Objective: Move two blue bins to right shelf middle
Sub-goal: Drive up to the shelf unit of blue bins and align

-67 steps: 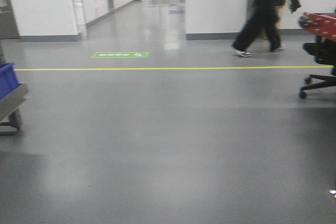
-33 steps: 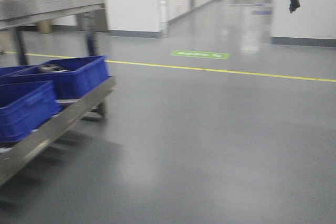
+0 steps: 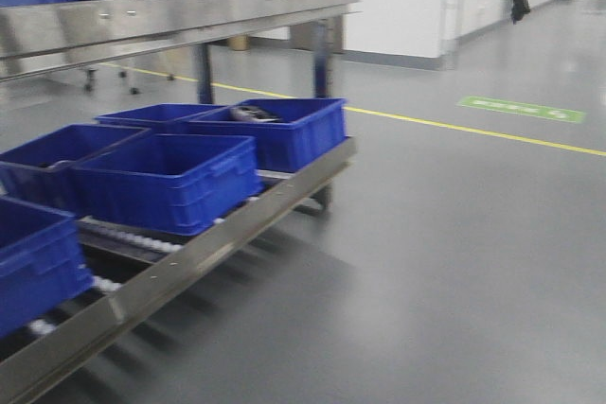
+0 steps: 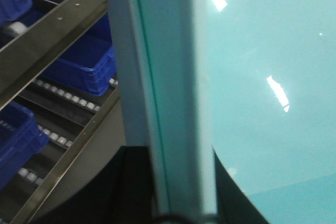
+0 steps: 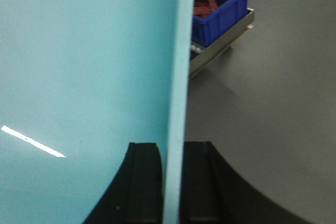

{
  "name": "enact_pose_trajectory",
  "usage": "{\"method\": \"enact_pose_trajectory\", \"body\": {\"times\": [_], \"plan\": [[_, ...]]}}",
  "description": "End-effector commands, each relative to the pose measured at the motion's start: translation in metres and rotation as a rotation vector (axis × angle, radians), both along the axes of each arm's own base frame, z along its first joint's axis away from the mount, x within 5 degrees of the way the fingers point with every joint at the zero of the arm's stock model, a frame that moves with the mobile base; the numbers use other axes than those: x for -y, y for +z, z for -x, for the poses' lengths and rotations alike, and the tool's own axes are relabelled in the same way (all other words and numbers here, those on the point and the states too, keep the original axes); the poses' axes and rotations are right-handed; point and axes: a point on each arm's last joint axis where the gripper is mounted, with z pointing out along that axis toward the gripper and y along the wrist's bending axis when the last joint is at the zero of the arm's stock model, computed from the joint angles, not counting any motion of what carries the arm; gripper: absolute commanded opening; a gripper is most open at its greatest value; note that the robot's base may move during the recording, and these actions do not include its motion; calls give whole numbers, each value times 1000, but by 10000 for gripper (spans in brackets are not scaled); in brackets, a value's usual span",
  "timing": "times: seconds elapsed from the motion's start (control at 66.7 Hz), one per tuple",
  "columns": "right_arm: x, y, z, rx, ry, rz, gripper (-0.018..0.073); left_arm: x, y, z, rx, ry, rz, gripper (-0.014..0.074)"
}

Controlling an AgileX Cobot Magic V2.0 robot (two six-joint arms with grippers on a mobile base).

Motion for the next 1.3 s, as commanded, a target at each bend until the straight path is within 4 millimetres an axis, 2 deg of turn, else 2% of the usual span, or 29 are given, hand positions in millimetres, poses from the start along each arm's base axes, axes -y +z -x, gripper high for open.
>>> {"method": "enact_pose_trajectory", "body": {"times": [0.0, 1.29], "plan": [[-6, 13, 4, 84, 37, -57, -165, 8, 25, 11, 145, -52, 98, -111], [-6, 13, 4, 84, 37, -57, -165, 8, 25, 11, 145, -52, 98, -111]]}}
